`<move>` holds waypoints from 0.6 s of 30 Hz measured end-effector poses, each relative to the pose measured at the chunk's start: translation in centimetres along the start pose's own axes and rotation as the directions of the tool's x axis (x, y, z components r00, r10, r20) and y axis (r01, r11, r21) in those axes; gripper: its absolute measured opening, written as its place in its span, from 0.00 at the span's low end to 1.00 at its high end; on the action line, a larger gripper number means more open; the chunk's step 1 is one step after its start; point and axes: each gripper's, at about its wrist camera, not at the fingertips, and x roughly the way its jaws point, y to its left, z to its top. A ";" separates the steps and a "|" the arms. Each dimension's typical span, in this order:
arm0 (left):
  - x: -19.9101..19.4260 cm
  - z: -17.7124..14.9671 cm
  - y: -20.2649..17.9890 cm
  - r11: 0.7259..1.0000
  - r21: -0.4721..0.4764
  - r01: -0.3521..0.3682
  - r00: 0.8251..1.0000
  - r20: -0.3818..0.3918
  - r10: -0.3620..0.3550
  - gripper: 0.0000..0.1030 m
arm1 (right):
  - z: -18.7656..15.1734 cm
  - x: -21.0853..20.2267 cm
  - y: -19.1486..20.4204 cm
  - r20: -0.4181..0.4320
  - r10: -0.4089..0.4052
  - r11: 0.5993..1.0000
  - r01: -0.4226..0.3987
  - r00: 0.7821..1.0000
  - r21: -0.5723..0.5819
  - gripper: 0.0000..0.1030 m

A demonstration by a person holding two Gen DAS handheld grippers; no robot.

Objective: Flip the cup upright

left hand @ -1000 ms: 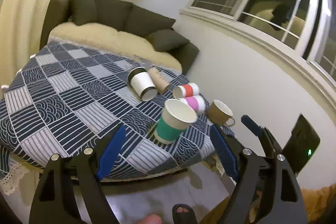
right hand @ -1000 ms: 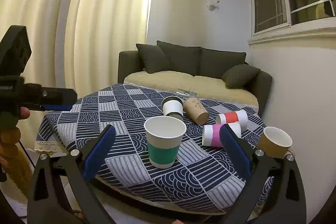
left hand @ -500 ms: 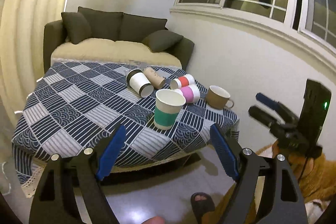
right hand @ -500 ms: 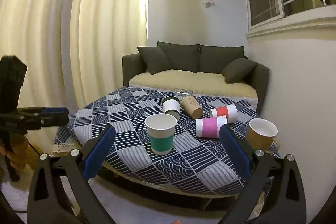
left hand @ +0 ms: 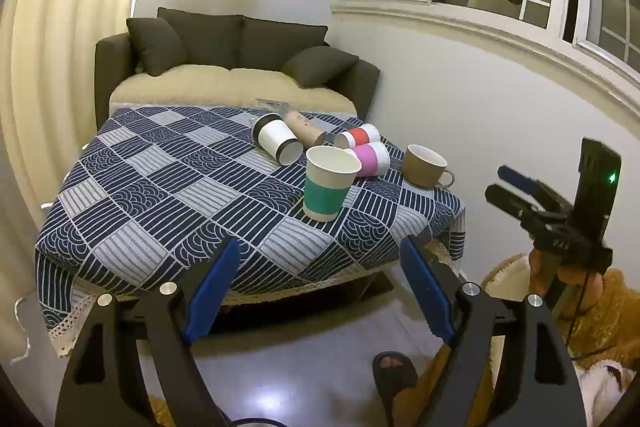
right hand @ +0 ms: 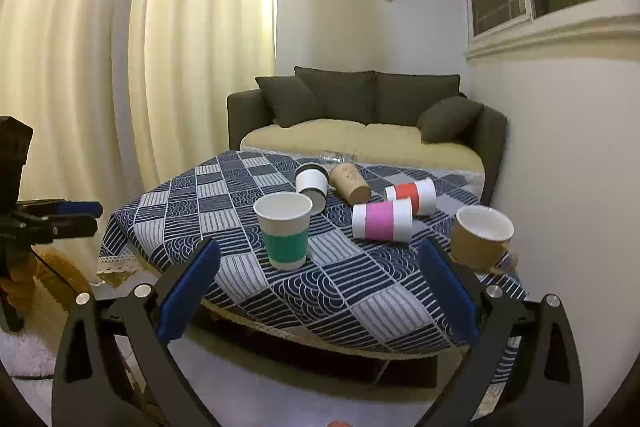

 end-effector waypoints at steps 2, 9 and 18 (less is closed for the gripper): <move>0.3 -0.1 -0.3 1.000 0.017 -0.013 1.000 -0.008 0.013 0.78 | -0.1 0.1 -0.3 0.002 0.007 1.000 -0.007 1.000 0.017 0.95; 1.0 -0.5 -1.9 0.996 0.087 -0.033 0.999 -0.020 0.035 0.78 | -0.2 0.3 -0.8 0.004 0.016 0.999 -0.016 1.000 0.040 0.95; 1.0 -0.5 -1.3 0.998 0.056 -0.031 0.999 -0.022 0.032 0.78 | -0.4 0.5 0.6 0.003 0.020 1.000 -0.020 1.000 -0.016 0.95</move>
